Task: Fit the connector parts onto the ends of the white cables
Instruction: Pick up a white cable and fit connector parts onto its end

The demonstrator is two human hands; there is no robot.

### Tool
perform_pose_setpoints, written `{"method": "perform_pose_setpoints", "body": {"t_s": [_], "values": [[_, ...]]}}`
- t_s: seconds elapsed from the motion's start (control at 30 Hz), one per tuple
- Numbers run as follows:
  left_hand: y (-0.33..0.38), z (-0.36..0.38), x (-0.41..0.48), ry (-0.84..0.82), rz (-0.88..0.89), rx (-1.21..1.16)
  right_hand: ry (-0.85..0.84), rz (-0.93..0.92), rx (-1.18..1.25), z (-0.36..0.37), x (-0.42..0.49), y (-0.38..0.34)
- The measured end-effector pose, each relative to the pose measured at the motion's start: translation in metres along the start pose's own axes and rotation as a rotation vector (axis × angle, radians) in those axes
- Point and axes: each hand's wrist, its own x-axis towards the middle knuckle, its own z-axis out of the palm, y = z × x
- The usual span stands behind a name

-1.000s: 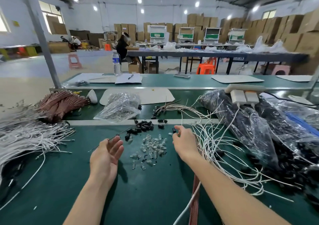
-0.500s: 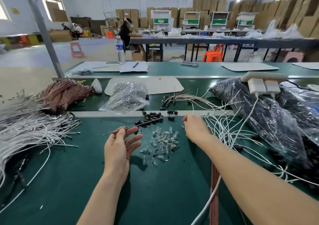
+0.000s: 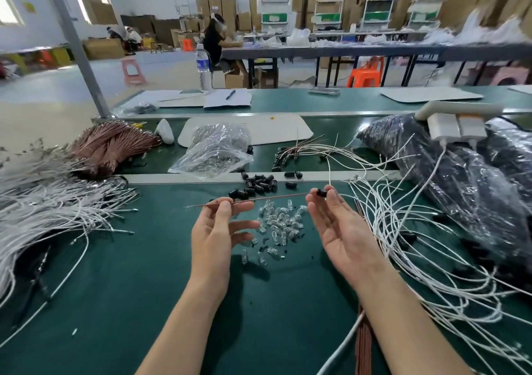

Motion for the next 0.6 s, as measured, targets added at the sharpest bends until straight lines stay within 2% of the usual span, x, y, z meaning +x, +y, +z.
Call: {"method": "perform_pose_setpoints", "body": {"t_s": [0.33, 0.47, 0.6], "values": [[0.0014, -0.0004, 0.0001, -0.021, -0.034, -0.025, -0.013, -0.025, -0.100, -0.0011, 0.0010, 0.0012], [0.0048, 0.0005, -0.0016, -0.037, -0.130, -0.182, -0.079, 0.028, -0.028, -0.0038, -0.0013, 0.0019], [0.0044, 0.0002, -0.0020, 0.003, -0.163, -0.219, -0.120, 0.042, 0.046, -0.0035, -0.0026, 0.0019]]}}
